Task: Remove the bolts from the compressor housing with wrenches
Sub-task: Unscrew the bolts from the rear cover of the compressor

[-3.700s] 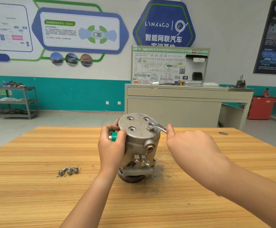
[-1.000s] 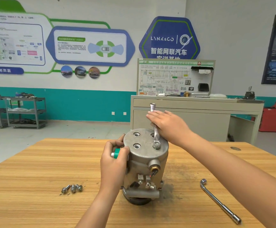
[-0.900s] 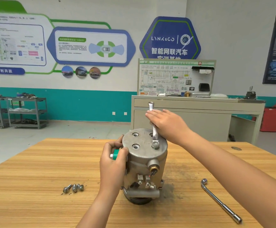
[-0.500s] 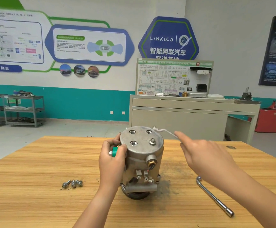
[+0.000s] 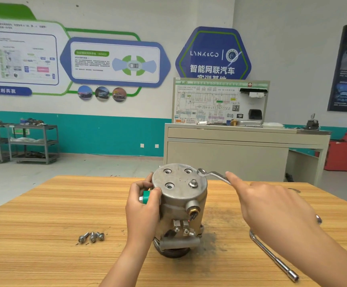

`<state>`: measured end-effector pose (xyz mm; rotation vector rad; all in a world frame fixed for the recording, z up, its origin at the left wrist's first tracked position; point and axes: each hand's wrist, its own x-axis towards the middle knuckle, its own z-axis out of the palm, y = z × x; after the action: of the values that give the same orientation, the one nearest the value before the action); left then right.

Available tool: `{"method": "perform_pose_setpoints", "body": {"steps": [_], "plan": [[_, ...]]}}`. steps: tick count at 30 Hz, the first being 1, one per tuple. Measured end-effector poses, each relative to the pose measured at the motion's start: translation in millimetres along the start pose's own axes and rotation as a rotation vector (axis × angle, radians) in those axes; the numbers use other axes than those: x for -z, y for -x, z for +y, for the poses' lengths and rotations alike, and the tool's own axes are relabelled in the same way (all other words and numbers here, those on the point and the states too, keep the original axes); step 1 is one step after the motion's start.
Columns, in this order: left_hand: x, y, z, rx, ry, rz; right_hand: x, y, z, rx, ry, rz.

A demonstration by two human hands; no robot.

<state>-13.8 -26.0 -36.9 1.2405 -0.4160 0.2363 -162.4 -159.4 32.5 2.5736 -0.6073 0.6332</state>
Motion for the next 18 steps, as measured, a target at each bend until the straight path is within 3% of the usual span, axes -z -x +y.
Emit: {"method": "perform_pose_setpoints", "body": {"steps": [18], "plan": [[-2,-1,-2,-0.001,-0.002,0.012,5,0,-33,0.206,-0.009,-0.204]]}}
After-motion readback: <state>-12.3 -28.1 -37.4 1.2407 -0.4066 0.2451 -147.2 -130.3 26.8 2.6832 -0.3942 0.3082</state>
